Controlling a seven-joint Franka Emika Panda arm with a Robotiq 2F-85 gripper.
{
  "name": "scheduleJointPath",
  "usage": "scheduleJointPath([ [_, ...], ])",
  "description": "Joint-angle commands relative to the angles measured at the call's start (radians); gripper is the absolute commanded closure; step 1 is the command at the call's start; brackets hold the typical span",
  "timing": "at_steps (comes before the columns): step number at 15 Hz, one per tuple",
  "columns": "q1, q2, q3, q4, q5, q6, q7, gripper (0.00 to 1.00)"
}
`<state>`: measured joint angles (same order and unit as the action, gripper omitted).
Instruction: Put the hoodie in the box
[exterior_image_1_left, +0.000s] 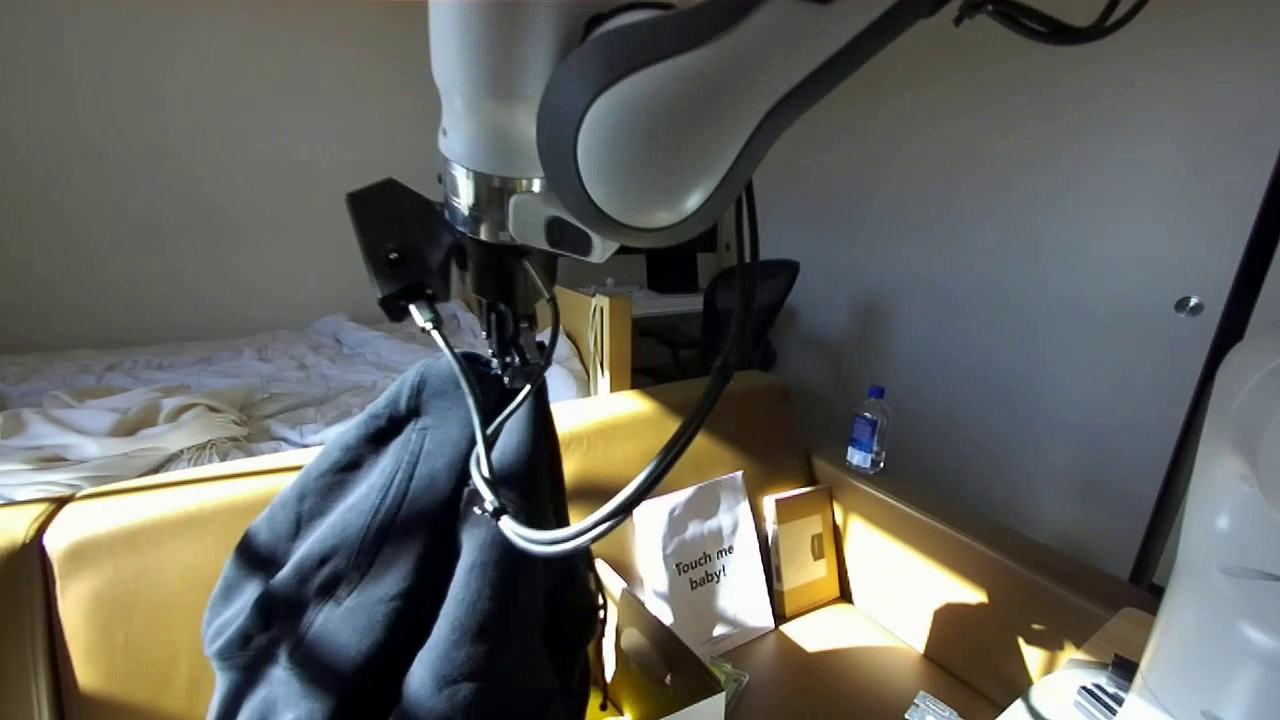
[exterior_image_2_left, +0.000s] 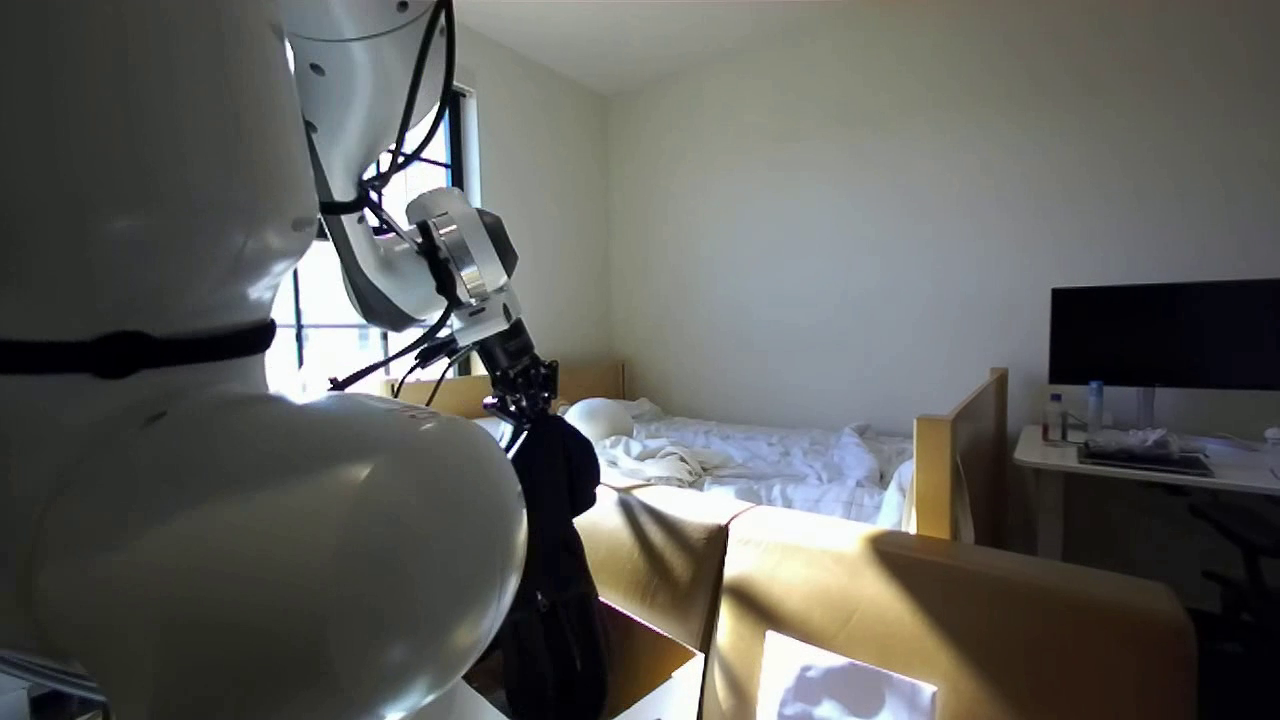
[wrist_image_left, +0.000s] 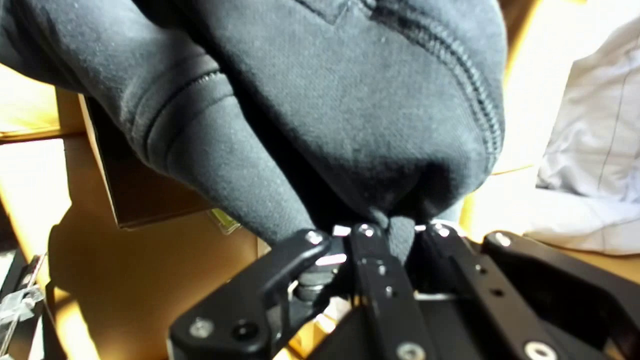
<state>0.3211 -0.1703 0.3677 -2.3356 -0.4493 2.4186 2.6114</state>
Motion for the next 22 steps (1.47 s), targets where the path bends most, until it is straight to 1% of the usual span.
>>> scheduleJointPath([
  [1, -0.259, -0.123, 0.132, -0.155, 0.080, 0.012, 0.000, 0.97],
  [3, -0.416, -0.129, 0.235, -0.140, 0.105, -0.038, 0.000, 0.97],
  [4, -0.498, -0.118, 0.316, -0.125, 0.139, -0.036, 0.000, 0.97],
  [5, -0.573, -0.080, 0.405, -0.105, 0.178, 0.000, 0.000, 0.97],
  [7, -0.683, -0.050, 0.558, -0.090, 0.234, 0.032, -0.003, 0.97],
  [8, -0.720, -0.028, 0.623, -0.082, 0.261, 0.051, -0.003, 0.97],
  [10, -0.746, 0.065, 0.720, -0.054, 0.340, 0.107, -0.003, 0.97],
  [11, -0.760, 0.097, 0.772, -0.045, 0.357, 0.130, -0.003, 0.97],
  [13, -0.767, 0.178, 0.851, -0.034, 0.348, 0.172, -0.003, 0.97],
  [14, -0.765, 0.232, 0.876, -0.036, 0.328, 0.173, -0.003, 0.97],
  [15, -0.758, 0.261, 0.884, -0.049, 0.335, 0.158, -0.003, 0.97],
  [16, -0.750, 0.202, 0.865, -0.093, 0.372, 0.124, -0.003, 0.97],
  [17, -0.729, 0.178, 0.837, -0.118, 0.369, 0.115, -0.003, 0.97],
  [18, -0.716, 0.192, 0.821, -0.129, 0.361, 0.118, -0.003, 0.97],
  [22, -0.667, 0.237, 0.785, -0.141, 0.248, 0.112, -0.006, 0.97],
])
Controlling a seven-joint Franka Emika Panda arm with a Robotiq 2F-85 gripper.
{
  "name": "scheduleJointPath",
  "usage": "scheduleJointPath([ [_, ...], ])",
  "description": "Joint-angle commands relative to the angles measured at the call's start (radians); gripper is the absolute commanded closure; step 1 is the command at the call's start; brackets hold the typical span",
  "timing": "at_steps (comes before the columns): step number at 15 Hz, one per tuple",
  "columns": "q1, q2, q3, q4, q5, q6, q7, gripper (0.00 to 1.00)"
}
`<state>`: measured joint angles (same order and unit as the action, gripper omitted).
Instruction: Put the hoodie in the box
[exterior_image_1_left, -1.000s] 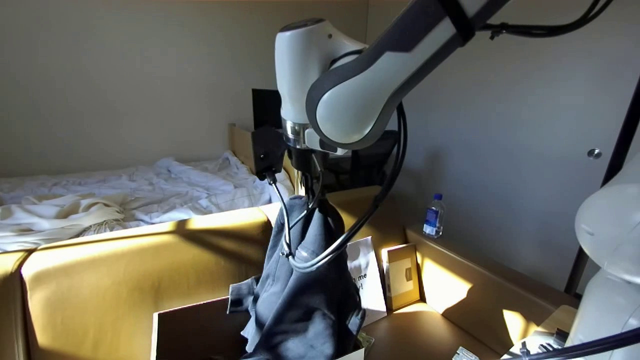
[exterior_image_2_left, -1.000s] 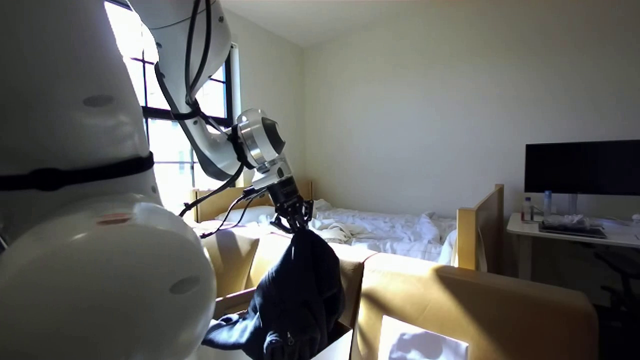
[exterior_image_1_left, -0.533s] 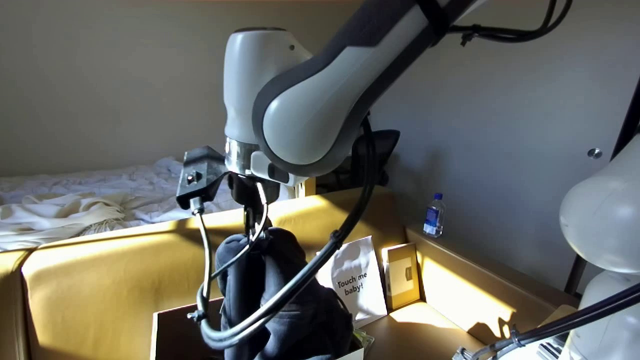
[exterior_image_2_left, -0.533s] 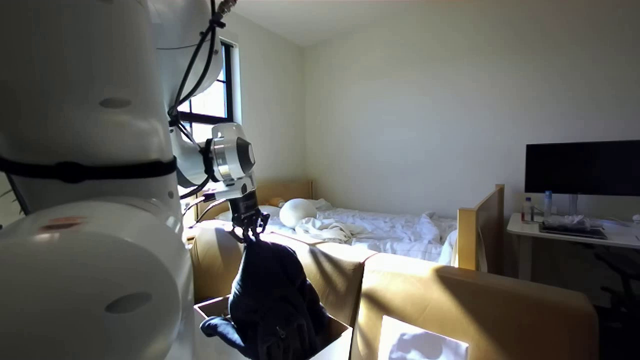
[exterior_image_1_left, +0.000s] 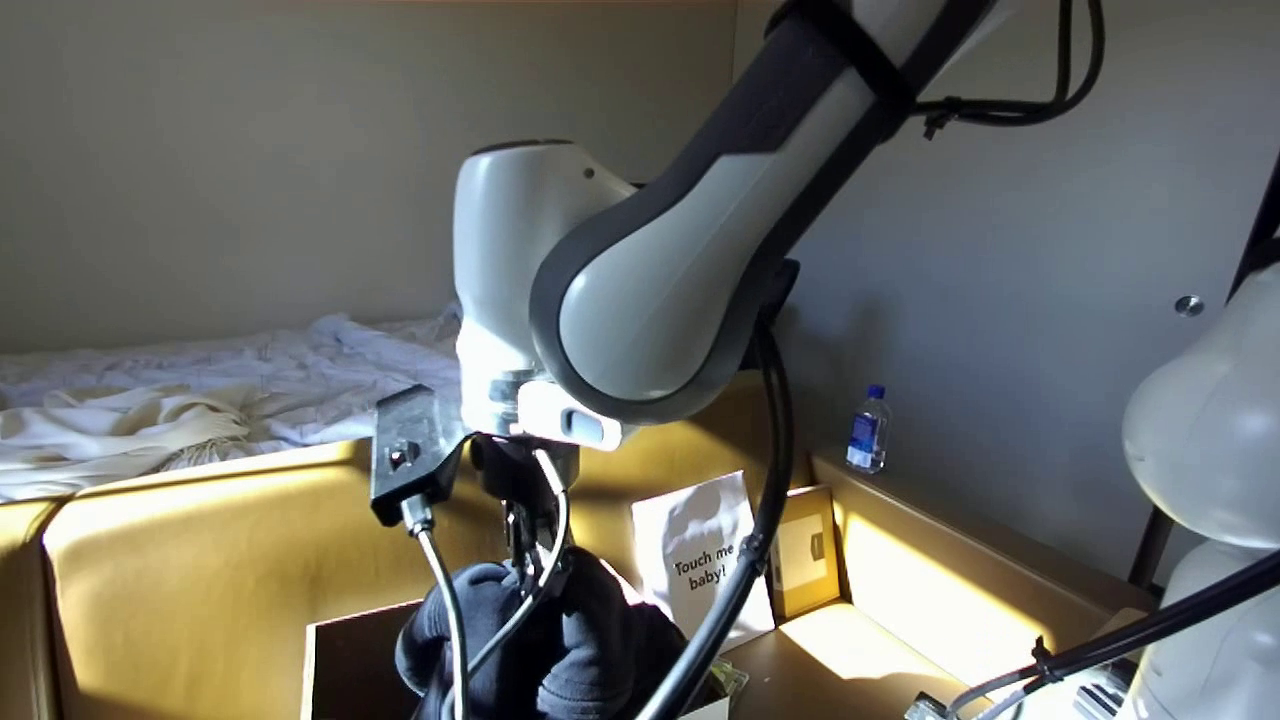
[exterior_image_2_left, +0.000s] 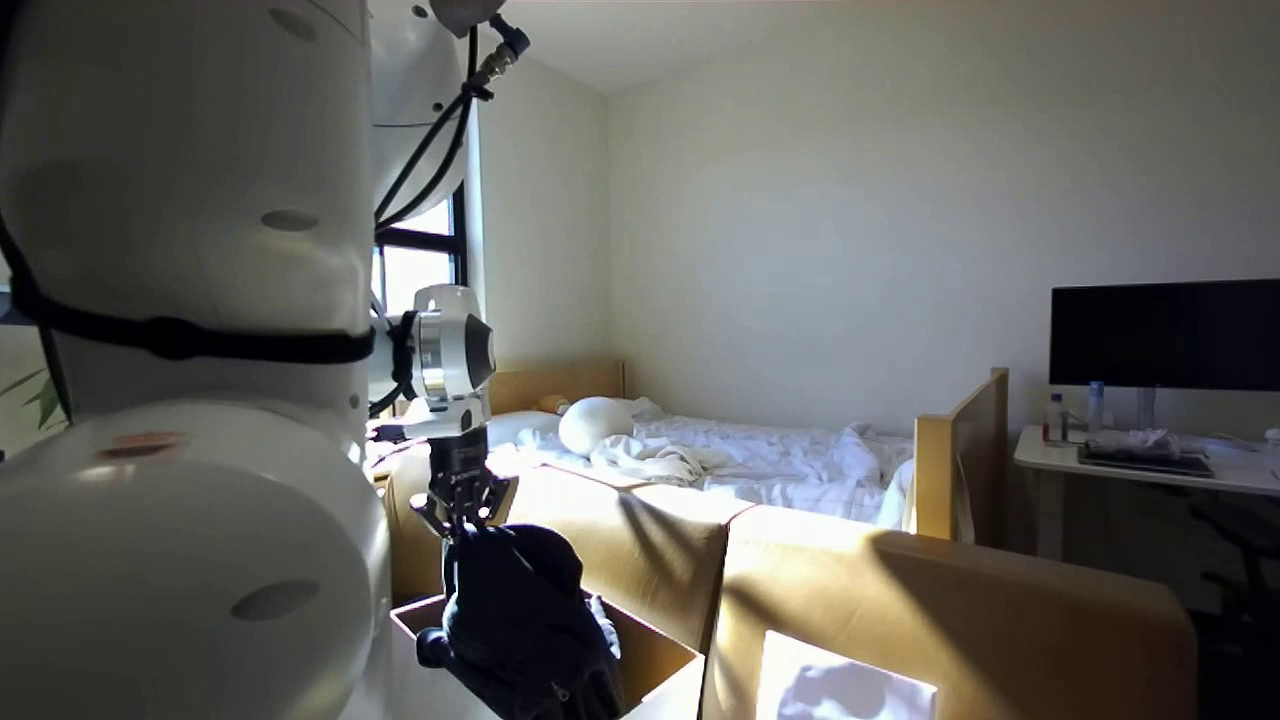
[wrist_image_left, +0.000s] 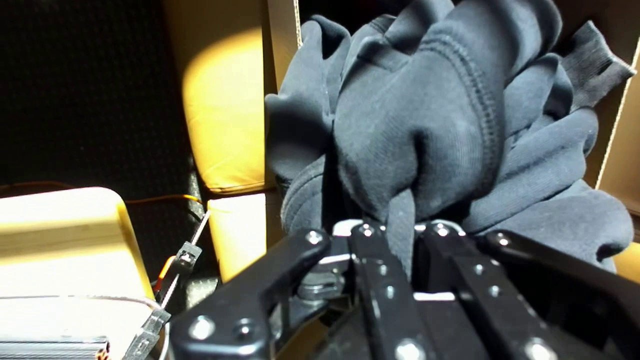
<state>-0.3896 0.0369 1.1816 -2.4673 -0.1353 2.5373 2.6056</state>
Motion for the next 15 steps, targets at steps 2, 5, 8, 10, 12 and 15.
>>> scheduleJointPath([
  [2, 0.084, 0.093, -0.062, -0.002, -0.125, 0.001, -0.001, 0.97],
  [5, 0.196, 0.125, -0.173, 0.004, -0.220, -0.014, -0.001, 0.97],
  [8, 0.367, 0.145, -0.358, 0.037, -0.330, -0.016, -0.001, 0.97],
  [10, 0.499, 0.153, -0.505, 0.075, -0.367, -0.025, -0.001, 0.62],
  [12, 0.644, 0.163, -0.669, 0.129, -0.430, -0.022, -0.001, 0.56],
  [15, 0.858, 0.216, -0.921, 0.265, -0.529, -0.033, -0.001, 0.37],
])
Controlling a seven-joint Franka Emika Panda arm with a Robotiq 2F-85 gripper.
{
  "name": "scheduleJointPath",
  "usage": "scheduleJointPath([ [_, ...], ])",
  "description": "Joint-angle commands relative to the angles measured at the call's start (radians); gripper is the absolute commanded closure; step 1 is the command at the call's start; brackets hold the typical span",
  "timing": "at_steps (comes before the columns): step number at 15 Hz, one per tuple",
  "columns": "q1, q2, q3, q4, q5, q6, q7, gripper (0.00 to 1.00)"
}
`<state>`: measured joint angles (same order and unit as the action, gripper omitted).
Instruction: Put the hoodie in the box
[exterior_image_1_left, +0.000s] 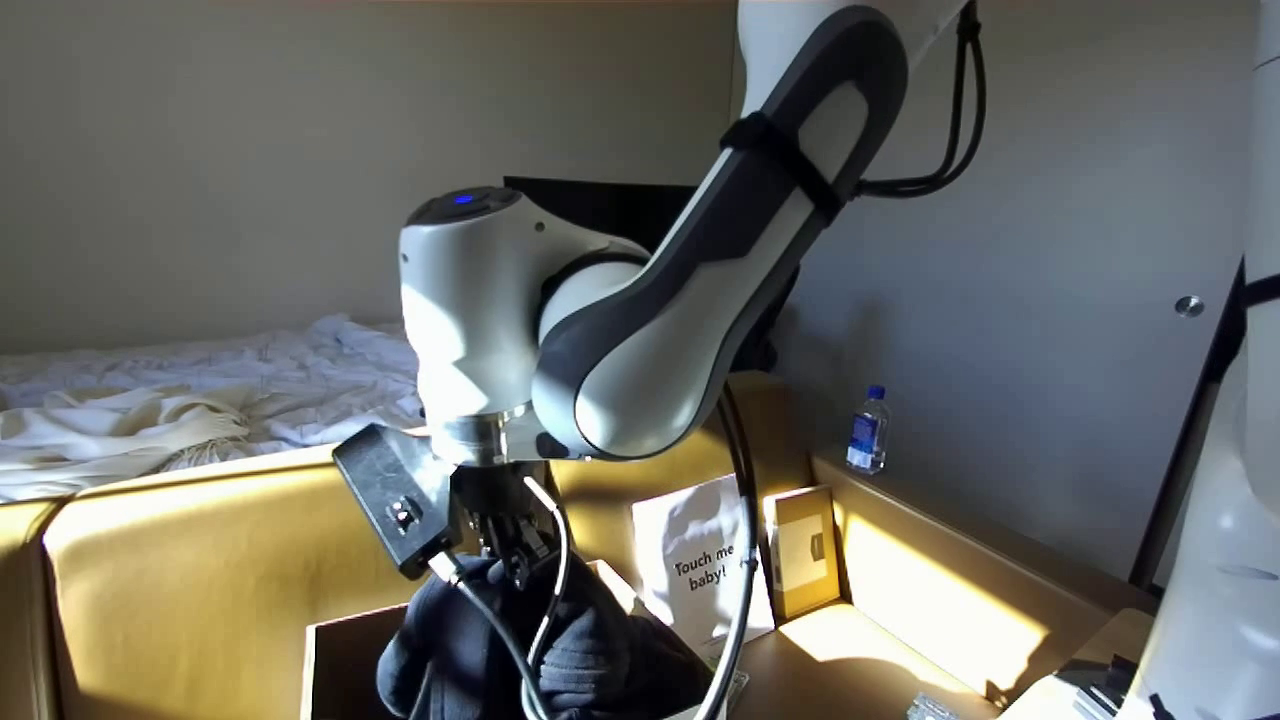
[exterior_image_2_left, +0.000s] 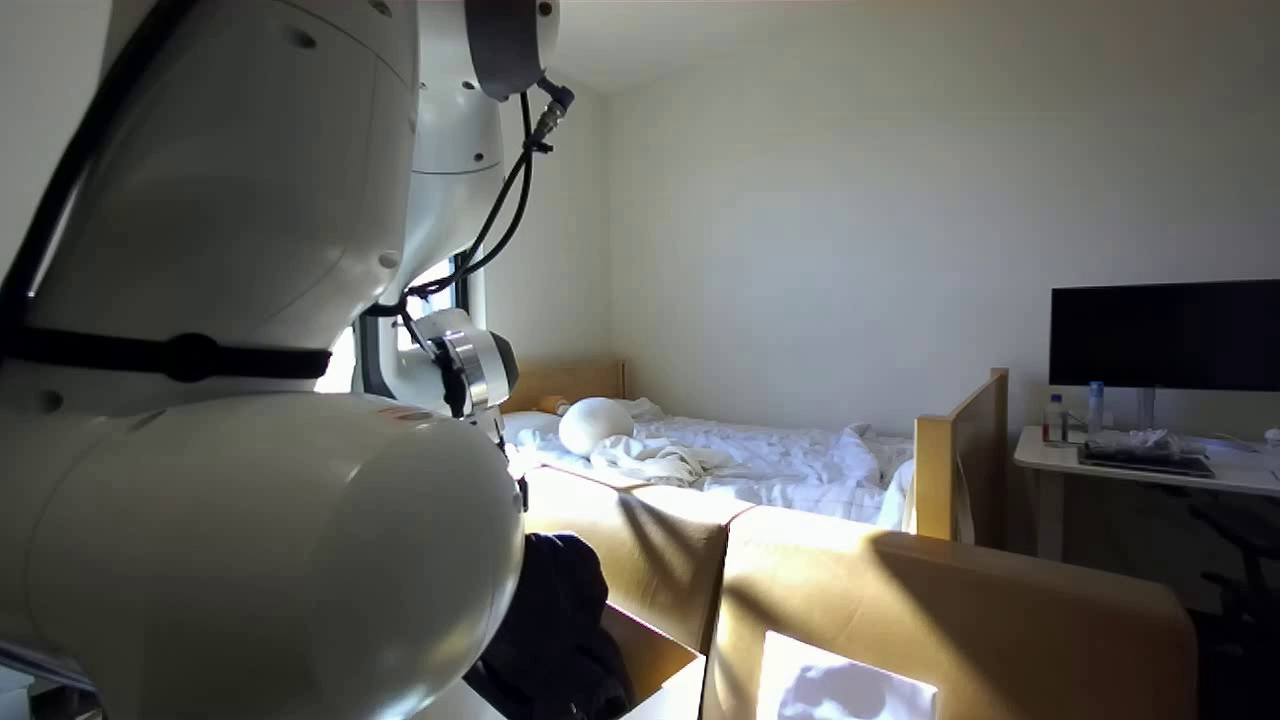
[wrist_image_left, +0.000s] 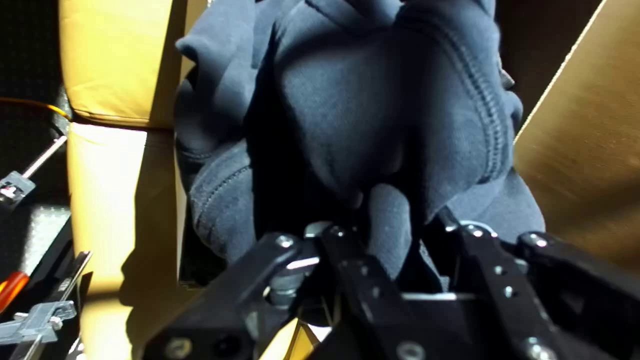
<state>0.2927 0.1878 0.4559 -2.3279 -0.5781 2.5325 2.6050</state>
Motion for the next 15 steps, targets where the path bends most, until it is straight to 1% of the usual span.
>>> scheduleJointPath([
  [1, 0.250, 0.101, -0.280, 0.183, -0.110, -0.029, 0.000, 0.30],
  [2, 0.326, 0.140, -0.365, 0.249, -0.134, -0.037, 0.000, 0.24],
  [3, 0.403, 0.187, -0.451, 0.314, -0.133, -0.040, 0.000, 0.16],
  [4, 0.485, 0.241, -0.536, 0.378, -0.119, -0.042, 0.000, 0.11],
  [5, 0.566, 0.296, -0.619, 0.438, -0.075, -0.036, 0.000, 0.04],
  [6, 0.637, 0.353, -0.685, 0.491, -0.040, -0.037, 0.000, 0.01],
  [7, 0.700, 0.386, -0.742, 0.515, 0.023, -0.042, 0.000, 0.00],
  [8, 0.761, 0.416, -0.794, 0.528, 0.081, -0.051, 0.000, 0.00],
  [9, 0.805, 0.438, -0.822, 0.526, 0.155, -0.055, 0.000, 0.00],
  [10, 0.837, 0.441, -0.827, 0.505, 0.230, -0.068, 0.000, 0.00],
  [11, 0.887, 0.443, -0.863, 0.486, 0.277, -0.091, 0.000, 0.00],
  [12, 0.897, 0.418, -0.874, 0.444, 0.309, -0.087, 0.000, 0.00],
  [13, 0.972, 0.395, -0.987, 0.402, 0.342, -0.082, 0.000, 0.00],
  [14, 1.002, 0.344, -1.066, 0.360, 0.360, -0.077, 0.000, 0.00],
  [15, 1.041, 0.354, -1.136, 0.378, 0.366, -0.082, 0.001, 0.00],
])
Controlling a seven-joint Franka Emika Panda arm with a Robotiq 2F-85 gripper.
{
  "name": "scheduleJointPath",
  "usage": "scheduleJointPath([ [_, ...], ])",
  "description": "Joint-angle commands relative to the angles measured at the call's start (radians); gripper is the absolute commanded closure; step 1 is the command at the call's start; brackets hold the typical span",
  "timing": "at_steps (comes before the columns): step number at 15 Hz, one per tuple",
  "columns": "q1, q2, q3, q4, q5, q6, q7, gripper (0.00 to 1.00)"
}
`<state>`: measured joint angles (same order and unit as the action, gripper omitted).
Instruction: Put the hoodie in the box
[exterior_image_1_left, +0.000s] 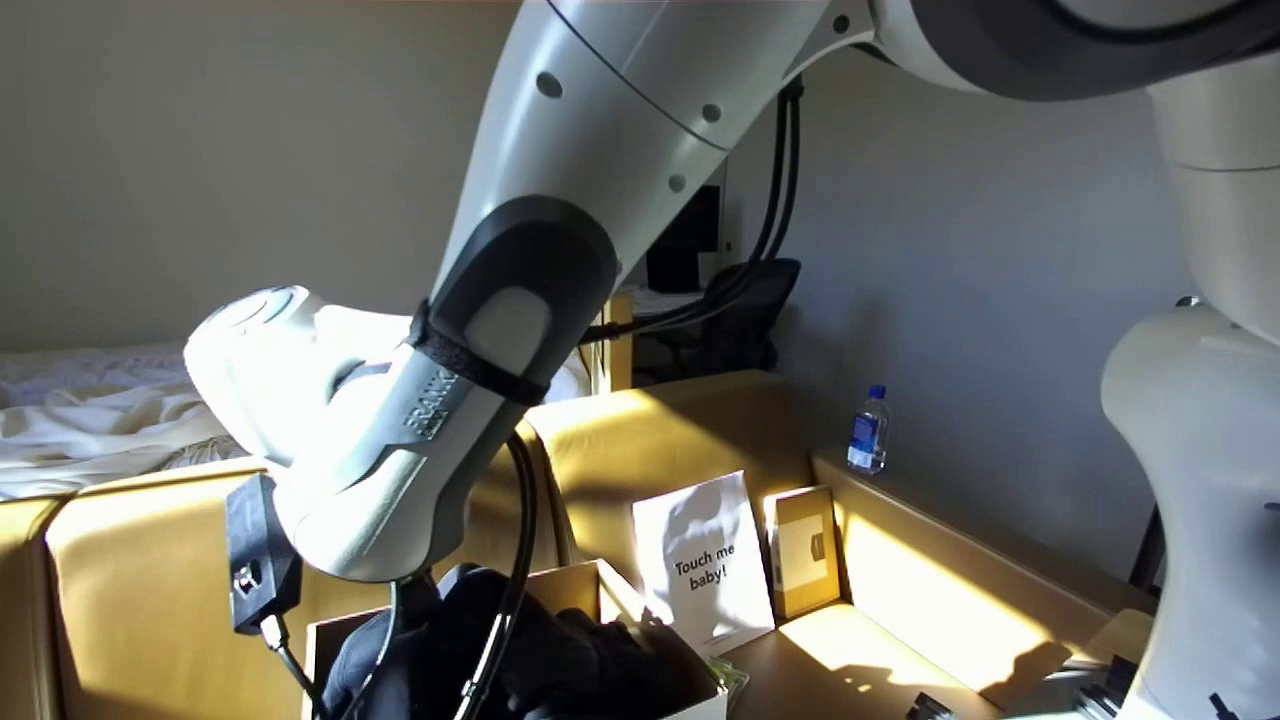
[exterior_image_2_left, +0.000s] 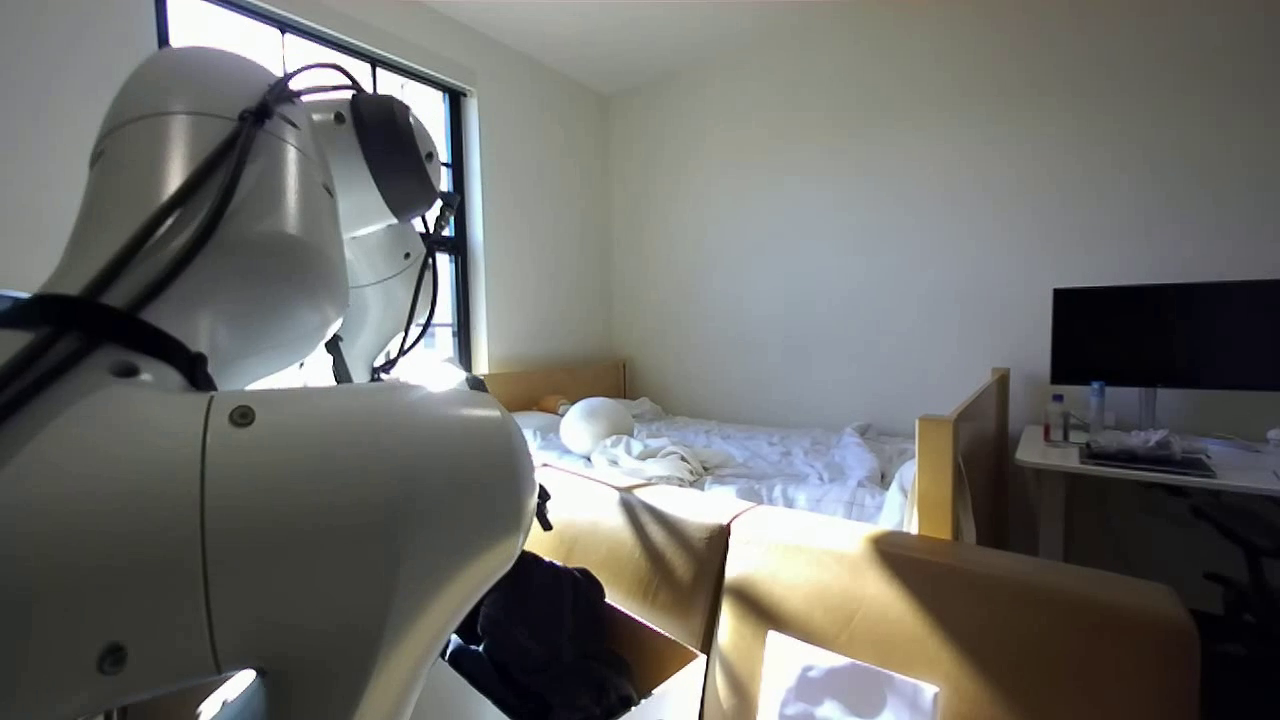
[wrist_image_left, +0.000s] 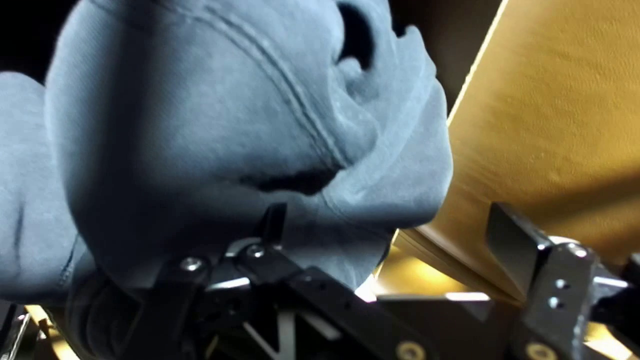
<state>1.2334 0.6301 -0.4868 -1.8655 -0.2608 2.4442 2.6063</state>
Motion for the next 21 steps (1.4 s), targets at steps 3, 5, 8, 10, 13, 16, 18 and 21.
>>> scheduleJointPath([
  [3, 0.195, -0.082, -0.445, -0.039, 0.011, 0.017, -0.002, 0.00],
  [5, 0.235, -0.159, -0.555, -0.061, -0.034, 0.058, -0.004, 0.00],
  [8, 0.211, -0.354, -0.566, -0.060, -0.174, 0.042, -0.195, 0.00],
  [10, 0.201, -0.468, -0.587, -0.071, -0.187, 0.049, -0.330, 0.00],
  [13, 0.226, -0.634, -0.654, -0.123, -0.177, 0.027, -0.525, 0.00],
  [16, 0.217, -0.801, -0.671, -0.150, -0.213, -0.034, -0.683, 0.00],
  [18, -0.003, -0.882, -0.439, -0.158, -0.198, -0.121, -0.783, 0.00],
  [21, -0.198, -1.020, -0.208, -0.202, -0.155, -0.298, -0.912, 0.00],
])
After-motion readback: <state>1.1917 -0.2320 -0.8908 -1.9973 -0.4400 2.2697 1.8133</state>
